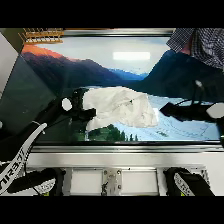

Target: Fold the clothes and pants, and hang the long-sleeved shirts on hangers.

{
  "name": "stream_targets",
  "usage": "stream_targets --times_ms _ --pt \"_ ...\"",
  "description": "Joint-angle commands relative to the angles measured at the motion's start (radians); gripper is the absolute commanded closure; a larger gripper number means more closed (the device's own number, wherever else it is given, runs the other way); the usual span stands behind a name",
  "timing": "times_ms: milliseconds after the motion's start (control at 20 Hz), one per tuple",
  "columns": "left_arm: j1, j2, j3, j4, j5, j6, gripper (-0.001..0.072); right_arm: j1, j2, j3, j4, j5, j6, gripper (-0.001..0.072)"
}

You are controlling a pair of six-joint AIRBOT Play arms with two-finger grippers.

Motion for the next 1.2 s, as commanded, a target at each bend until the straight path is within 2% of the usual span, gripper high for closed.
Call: stream_targets --times_ms 0,250,500,550,600,700,750,800,900,1050,1150 --pt "0.032 0.038 0.027 0.023 -0.011 0.002 0.0701 0.100 -0.060 -0.216 0.180 -0.177 0.076 0.0179" --pt "0.041 0.037 0.026 0.023 -0.011 0.002 0.0701 0.362 -0.244 -0.268 0.364 -0.520 0.075 0.0179" --pt "0.041 0.037 0.026 0.023 -0.010 0.002 0.0701 0.485 -0.357 -0.200 0.399 -0.666 0.062 0.0180" --pt "0.041 0.037 0.026 0.023 -0.009 0.002 0.0701 0.499 -0.368 -0.184 0.399 -0.671 0.062 0.0208" --pt "0.041 0.037 0.026 0.023 -0.007 0.002 0.0701 0.510 -0.378 -0.170 0.399 -0.674 0.062 0.0315" --pt "0.041 0.037 0.027 0.023 -0.005 0.002 0.0702 0.523 -0.387 -0.153 0.395 -0.682 0.061 0.0469" --pt "0.041 0.038 0.027 0.023 -0.003 0.001 0.0701 0.523 -0.387 -0.148 0.395 -0.681 0.044 0.0620" --pt "0.044 0.040 0.028 0.024 -0.002 0.002 0.0701 0.522 -0.385 -0.141 0.395 -0.679 0.006 0.0699" --pt "0.089 0.069 0.056 0.024 -0.021 0.002 0.0701 0.471 -0.352 -0.094 0.349 -0.592 -0.058 0.0700" --pt "0.230 0.198 0.207 0.022 -0.079 0.003 0.0701 0.298 -0.230 0.105 0.104 -0.326 -0.066 0.0701" --pt "0.319 0.315 0.336 0.011 -0.079 0.002 0.0701 0.176 -0.146 0.295 0.027 -0.163 -0.071 0.0701"
